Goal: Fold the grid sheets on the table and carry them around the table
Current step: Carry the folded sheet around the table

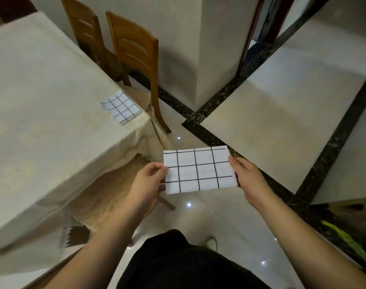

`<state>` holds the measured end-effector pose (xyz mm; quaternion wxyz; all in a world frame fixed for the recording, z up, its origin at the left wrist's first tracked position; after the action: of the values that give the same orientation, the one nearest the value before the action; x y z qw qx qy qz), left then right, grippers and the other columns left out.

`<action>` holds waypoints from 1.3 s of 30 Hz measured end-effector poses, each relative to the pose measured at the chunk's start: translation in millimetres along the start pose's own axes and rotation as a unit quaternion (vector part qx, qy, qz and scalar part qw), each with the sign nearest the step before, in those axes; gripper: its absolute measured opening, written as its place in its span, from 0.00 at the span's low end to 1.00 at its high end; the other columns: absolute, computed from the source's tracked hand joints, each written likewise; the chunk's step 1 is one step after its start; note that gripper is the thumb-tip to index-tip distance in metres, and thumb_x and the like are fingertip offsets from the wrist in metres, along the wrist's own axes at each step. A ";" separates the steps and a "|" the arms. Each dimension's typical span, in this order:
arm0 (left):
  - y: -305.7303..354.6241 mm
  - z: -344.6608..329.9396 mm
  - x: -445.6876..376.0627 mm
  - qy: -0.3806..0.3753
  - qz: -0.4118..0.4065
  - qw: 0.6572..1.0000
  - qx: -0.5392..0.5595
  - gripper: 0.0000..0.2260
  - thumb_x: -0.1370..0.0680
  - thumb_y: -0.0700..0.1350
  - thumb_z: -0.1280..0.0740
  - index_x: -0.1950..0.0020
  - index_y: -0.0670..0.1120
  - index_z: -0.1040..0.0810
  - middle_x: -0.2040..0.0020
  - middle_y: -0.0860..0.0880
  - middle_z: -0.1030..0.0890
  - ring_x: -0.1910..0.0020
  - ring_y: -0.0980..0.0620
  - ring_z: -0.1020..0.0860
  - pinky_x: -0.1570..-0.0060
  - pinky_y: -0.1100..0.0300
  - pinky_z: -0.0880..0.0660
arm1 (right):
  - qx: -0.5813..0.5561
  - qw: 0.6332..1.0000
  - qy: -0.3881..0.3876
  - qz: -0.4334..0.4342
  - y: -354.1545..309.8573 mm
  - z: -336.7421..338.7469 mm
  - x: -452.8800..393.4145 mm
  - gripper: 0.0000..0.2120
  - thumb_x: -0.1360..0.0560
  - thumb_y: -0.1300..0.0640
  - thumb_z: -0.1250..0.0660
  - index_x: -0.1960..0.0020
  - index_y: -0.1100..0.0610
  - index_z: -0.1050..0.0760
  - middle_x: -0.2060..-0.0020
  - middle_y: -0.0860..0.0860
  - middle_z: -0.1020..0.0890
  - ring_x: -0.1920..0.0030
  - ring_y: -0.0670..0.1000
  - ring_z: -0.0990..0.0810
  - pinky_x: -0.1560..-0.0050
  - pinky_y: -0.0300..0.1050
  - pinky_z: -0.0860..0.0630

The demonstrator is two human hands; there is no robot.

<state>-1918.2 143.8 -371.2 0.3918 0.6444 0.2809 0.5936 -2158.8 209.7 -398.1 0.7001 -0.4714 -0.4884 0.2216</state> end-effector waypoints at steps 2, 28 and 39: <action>2.9 -12.4 -7.4 0.007 0.007 1.000 -0.004 0.09 0.20 0.39 0.37 0.44 0.34 0.24 0.54 0.42 0.17 0.62 0.50 0.18 0.67 0.62 0.20 | -0.004 1.000 -0.015 -0.009 -5.3 11.2 -9.6 0.09 0.20 0.52 0.36 0.54 0.51 0.19 0.57 0.48 0.14 0.53 0.50 0.16 0.48 0.49 0.21; 93.9 -38.9 -224.8 0.079 -0.002 0.997 0.021 0.05 0.22 0.44 0.32 0.51 0.44 0.21 0.54 0.45 0.15 0.57 0.48 0.16 0.56 0.53 0.21 | 0.110 0.988 -0.102 0.019 -126.8 -39.5 -263.0 0.05 0.21 0.56 0.34 0.50 0.53 0.19 0.53 0.52 0.14 0.51 0.52 0.16 0.47 0.49 0.20; 123.4 -59.3 -287.3 0.216 0.055 0.969 0.105 0.05 0.20 0.41 0.34 0.49 0.40 0.22 0.55 0.45 0.16 0.57 0.48 0.18 0.62 0.58 0.20 | 0.195 0.945 -0.261 0.027 -183.4 -91.2 -390.3 0.06 0.20 0.53 0.35 0.49 0.51 0.20 0.54 0.50 0.15 0.53 0.48 0.17 0.50 0.46 0.21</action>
<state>-2028.8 -149.8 -425.0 0.2191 0.5529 0.3840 0.7063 -2270.6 -215.5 -429.9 0.6202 -0.2650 -0.5880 0.4466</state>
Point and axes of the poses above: each hand's wrist, its own x-axis away from the middle knuckle, its own z-axis out of the back of the hand, y = z × x, the point moved 2 cm from there along -x, towards the middle knuckle
